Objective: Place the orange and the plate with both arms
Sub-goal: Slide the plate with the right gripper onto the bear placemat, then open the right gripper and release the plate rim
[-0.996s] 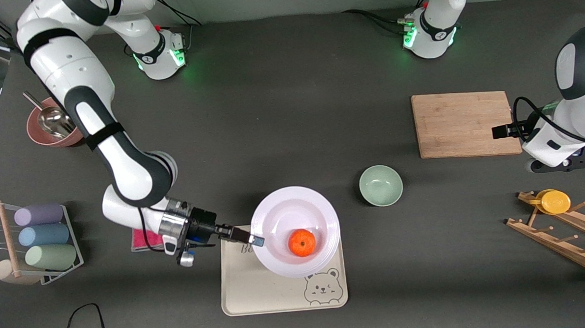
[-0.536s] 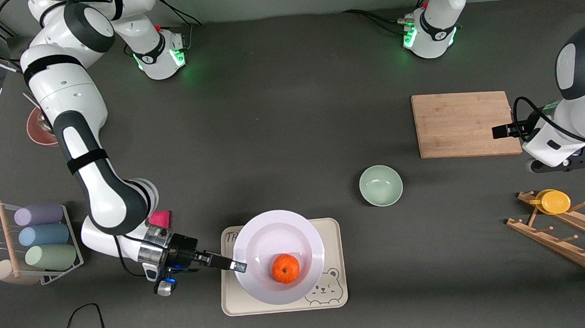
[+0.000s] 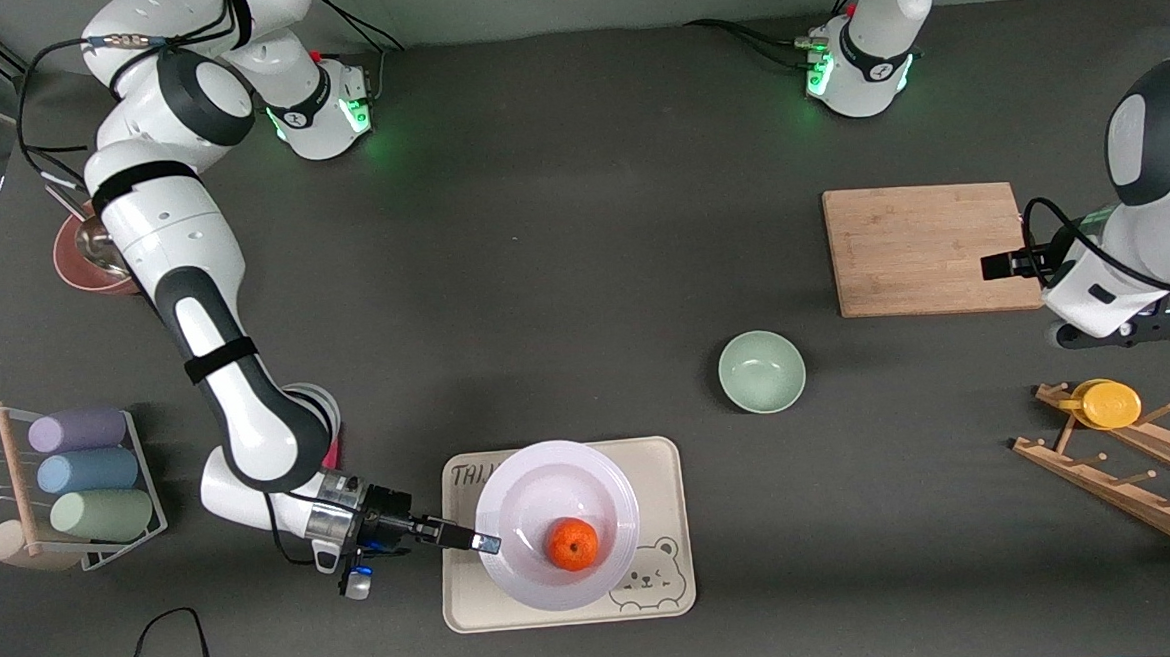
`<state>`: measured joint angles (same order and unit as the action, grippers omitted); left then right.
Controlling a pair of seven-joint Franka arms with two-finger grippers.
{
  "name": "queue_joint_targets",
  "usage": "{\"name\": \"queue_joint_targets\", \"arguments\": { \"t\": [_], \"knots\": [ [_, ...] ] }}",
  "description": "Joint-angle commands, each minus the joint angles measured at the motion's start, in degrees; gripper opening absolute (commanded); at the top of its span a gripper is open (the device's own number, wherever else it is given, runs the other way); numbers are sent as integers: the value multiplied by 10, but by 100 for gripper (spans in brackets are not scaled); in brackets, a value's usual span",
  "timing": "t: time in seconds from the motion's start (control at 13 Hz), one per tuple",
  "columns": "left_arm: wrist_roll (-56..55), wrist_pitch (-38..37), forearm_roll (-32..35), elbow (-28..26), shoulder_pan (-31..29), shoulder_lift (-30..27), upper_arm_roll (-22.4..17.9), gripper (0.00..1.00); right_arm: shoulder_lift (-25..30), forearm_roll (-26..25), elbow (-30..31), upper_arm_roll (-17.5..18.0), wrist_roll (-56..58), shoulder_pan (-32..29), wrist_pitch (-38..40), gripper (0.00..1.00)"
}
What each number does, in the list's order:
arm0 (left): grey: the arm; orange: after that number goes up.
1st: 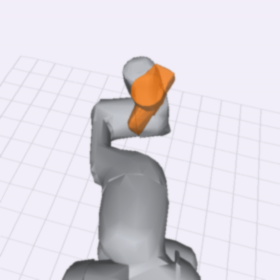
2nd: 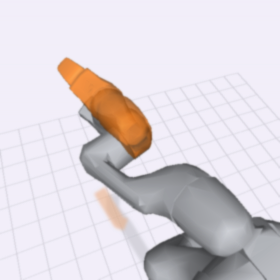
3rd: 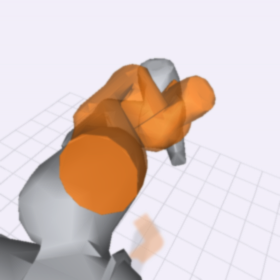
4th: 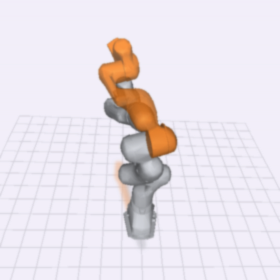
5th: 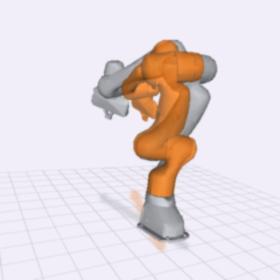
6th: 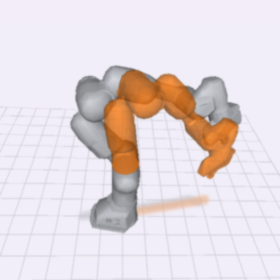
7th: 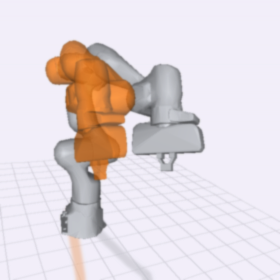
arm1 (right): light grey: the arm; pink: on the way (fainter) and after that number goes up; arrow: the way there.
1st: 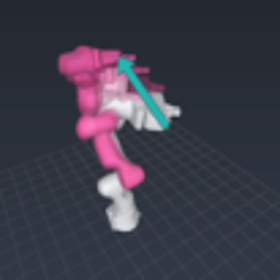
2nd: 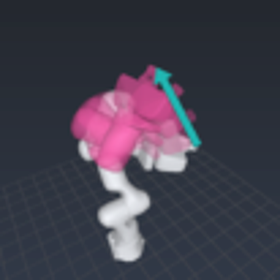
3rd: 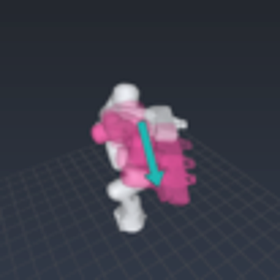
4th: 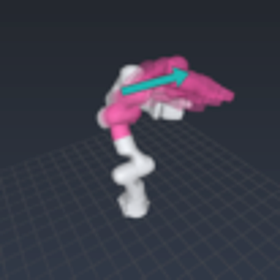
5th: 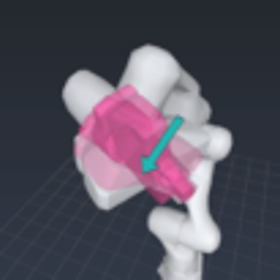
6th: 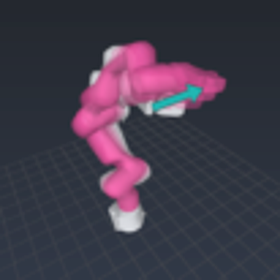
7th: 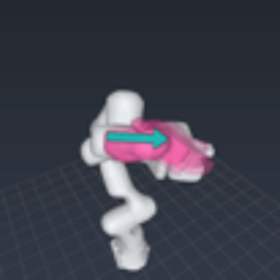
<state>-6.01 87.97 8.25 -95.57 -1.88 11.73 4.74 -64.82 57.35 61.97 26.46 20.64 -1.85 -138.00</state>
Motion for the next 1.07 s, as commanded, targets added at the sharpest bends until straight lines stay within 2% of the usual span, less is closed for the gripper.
{"name": "queue_joint_targets", "arguments": {
  "t": [0.0, 0.31, 0.38, 0.61, 0.69, 0.77, 0.84, 1.0],
  "knots": [
    [11, 16, -5, -4, 1, 7, -1, 100, -38, -19, -42, 3, 27, 13, -23, 0],
    [11, 35, -17, -7, 1, 18, -1, 100, -55, -21, -45, -7, 60, 16, -30, 0],
    [11, 36, -17, -7, 0, 17, -1, 100, -55, -24, -48, -18, 60, 24, -30, 0],
    [12, 36, -17, -7, -6, 18, -2, 100, -55, -45, -50, -22, 58, 28, -30, 0],
    [12, 36, -17, -6, -6, 18, -1, 100, -54, -51, -50, -24, 58, 28, -30, 8],
    [11, 34, -17, -7, -6, 17, -1, 100, -54, -87, -52, -23, 52, 28, -30, 64],
    [11, 34, -17, -7, -6, 17, -1, 100, -53, -116, -51, -22, 53, 28, -30, 100],
    [12, 35, -17, -7, -7, 17, -1, 100, -53, -122, -51, -22, 50, 28, -31, 100]
  ]
}}
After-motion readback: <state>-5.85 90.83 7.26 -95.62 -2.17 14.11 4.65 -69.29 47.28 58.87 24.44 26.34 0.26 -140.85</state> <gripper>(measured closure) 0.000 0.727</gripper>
